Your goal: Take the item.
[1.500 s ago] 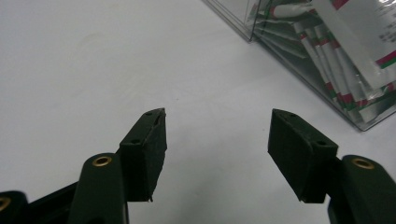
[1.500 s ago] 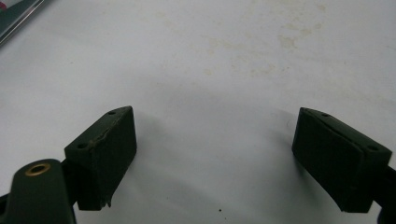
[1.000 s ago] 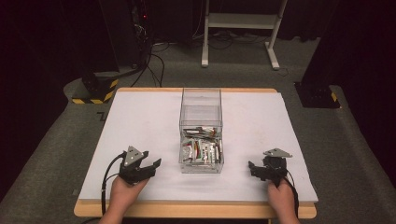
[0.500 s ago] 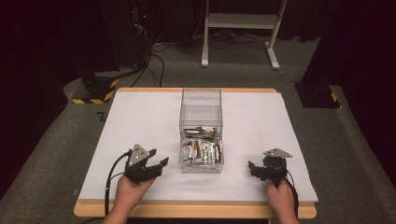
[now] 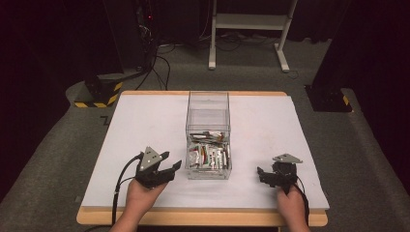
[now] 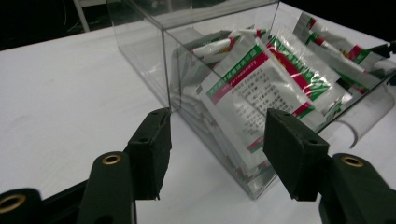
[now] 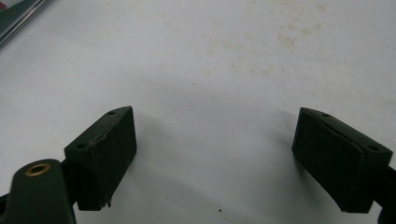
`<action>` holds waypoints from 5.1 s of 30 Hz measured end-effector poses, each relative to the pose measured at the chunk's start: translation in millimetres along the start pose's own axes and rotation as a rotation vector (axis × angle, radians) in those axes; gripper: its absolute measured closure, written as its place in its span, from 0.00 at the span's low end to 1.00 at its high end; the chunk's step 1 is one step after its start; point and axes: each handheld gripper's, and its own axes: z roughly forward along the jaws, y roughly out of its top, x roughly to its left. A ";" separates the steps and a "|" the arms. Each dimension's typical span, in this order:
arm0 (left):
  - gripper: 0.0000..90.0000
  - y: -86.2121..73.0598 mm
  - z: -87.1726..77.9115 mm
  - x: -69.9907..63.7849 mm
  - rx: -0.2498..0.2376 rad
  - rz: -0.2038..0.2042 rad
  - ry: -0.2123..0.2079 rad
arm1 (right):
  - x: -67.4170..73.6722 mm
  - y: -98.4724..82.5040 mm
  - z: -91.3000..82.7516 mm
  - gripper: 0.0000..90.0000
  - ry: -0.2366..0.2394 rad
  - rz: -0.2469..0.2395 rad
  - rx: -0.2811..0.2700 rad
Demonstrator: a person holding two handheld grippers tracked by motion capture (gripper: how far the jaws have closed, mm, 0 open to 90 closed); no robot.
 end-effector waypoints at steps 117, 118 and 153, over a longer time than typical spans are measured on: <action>1.00 44.7 27.3 -27.2 -0.160 -0.033 0.010 | 0.5 -0.2 -0.2 0.15 -0.002 0.002 0.000; 1.00 45.2 26.7 -27.4 -0.165 -0.034 0.008 | 0.5 -0.2 -0.3 0.15 -0.002 0.002 0.000; 1.00 52.8 -18.7 15.3 -0.261 -0.068 0.087 | 0.1 -0.1 0.0 0.15 -0.001 0.000 -0.001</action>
